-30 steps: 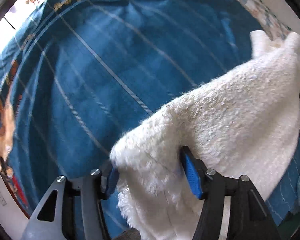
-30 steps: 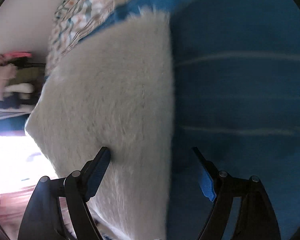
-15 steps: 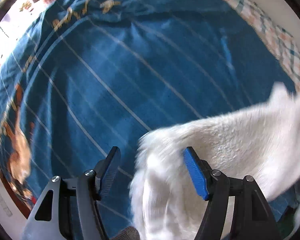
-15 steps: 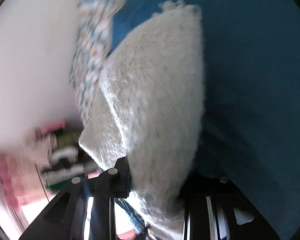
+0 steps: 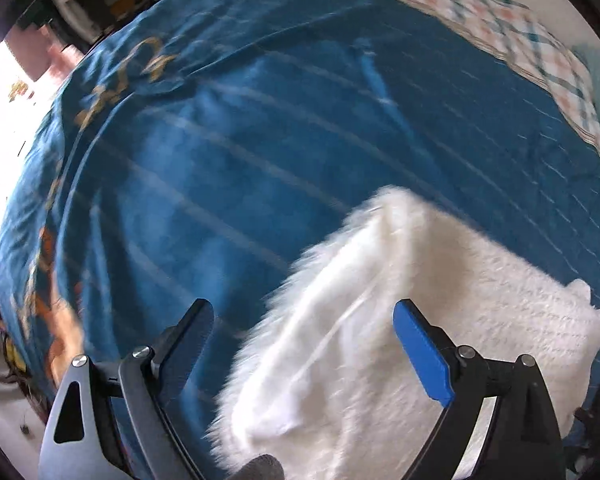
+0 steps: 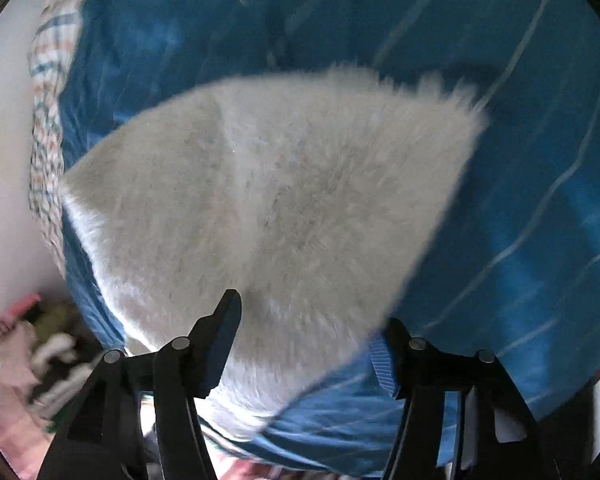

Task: Fold large clothes

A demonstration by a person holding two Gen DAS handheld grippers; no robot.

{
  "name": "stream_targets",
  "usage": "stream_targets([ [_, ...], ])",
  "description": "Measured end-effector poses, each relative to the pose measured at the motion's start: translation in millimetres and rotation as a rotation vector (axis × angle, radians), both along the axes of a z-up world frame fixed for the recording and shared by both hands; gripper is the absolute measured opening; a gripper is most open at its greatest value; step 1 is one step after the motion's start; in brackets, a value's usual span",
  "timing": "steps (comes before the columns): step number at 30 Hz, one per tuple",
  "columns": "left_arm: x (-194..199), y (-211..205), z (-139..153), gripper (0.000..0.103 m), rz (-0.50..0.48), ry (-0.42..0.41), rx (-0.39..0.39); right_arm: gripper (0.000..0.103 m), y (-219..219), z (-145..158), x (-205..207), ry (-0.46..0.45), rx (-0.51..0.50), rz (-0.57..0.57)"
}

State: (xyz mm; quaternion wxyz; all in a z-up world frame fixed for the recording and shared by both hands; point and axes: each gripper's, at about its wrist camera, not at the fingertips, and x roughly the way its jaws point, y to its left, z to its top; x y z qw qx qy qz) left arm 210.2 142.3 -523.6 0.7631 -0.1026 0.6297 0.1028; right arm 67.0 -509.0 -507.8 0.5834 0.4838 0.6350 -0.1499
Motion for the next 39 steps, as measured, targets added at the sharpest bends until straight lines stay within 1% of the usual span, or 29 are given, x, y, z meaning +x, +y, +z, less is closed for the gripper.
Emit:
stream_targets([
  [1,9,-10,-5,0.092,-0.029,-0.008,0.007,0.065,-1,13,4,-0.020,-0.034,0.040],
  [3,23,-26,-18,0.092,-0.079,-0.007,0.023,0.070,2,34,26,-0.061,-0.107,0.156],
  [5,35,-38,-36,0.091,-0.114,0.016,0.019,0.071,14,49,66,-0.130,-0.189,0.318],
  [6,41,-43,-48,0.090,-0.125,0.044,0.016,0.072,15,53,85,-0.161,-0.208,0.384],
  [7,44,-46,-53,0.088,-0.128,0.054,0.014,0.074,21,55,108,-0.207,-0.205,0.457],
  [8,46,-50,-56,0.080,-0.130,0.039,0.049,0.077,23,55,123,-0.239,-0.194,0.515],
  [9,47,-52,-54,0.053,-0.131,0.021,0.074,0.081,31,52,143,-0.264,-0.191,0.590],
  [10,46,-52,-49,0.029,-0.131,0.006,0.090,0.082,30,48,155,-0.281,-0.198,0.650],
  [11,45,-52,-47,0.024,-0.129,0.002,0.080,0.082,41,42,175,-0.303,-0.194,0.726],
  [12,41,-49,-41,0.020,-0.119,-0.012,0.064,0.082,48,35,186,-0.311,-0.184,0.781],
  [13,38,-48,-35,0.018,-0.116,-0.028,0.067,0.082,54,28,194,-0.303,-0.171,0.837],
  [15,25,-44,-19,0.016,-0.112,-0.061,0.089,0.081,53,16,196,-0.292,-0.124,0.898],
  [16,18,-42,-11,0.016,-0.108,-0.069,0.098,0.073,57,16,201,-0.307,-0.114,0.918],
  [17,15,-41,-6,0.016,-0.102,-0.073,0.101,0.059,64,16,204,-0.329,-0.109,0.938],
  [18,8,-38,2,0.016,-0.086,-0.079,0.096,0.019,64,15,203,-0.325,-0.121,0.942],
  [19,4,-36,8,0.016,-0.070,-0.084,0.090,0.014,61,15,202,-0.331,-0.122,0.932],
  [20,0,-32,15,0.016,-0.046,-0.085,0.083,0.011,62,24,204,-0.363,-0.121,0.910],
  [23,-12,-20,21,0.016,0.003,-0.076,0.071,0.007,66,45,206,-0.419,-0.132,0.841],
  [26,-16,-14,9,0.016,0.030,-0.049,0.072,0.005,70,59,214,-0.452,-0.147,0.798],
  [28,-16,-12,-6,0.016,0.033,-0.019,0.070,0.004,76,56,226,-0.451,-0.158,0.779],
  [31,-8,-10,-38,0.016,0.024,0.044,0.051,0.004,87,32,248,-0.408,-0.199,0.762],
  [33,-2,-9,-54,0.017,0.026,0.065,0.037,0.004,99,9,258,-0.354,-0.239,0.791],
  [34,1,-8,-59,0.023,0.025,0.079,0.029,0.004,106,-2,261,-0.321,-0.276,0.806],
  [35,5,-7,-62,0.024,0.027,0.088,0.026,0.004,113,-11,262,-0.282,-0.310,0.842],
  [36,8,-5,-61,0.024,0.033,0.095,0.003,0.005,123,-19,263,-0.238,-0.339,0.897],
  [37,9,-4,-58,0.024,0.029,0.095,-0.008,0.006,132,-21,263,-0.186,-0.383,0.957],
  [38,9,-2,-50,0.025,0.017,0.082,-0.012,0.011,137,-15,261,-0.172,-0.401,0.971],
  [39,8,-1,-42,0.028,0.013,0.069,-0.014,0.012,137,-6,259,-0.179,-0.400,0.967],
])
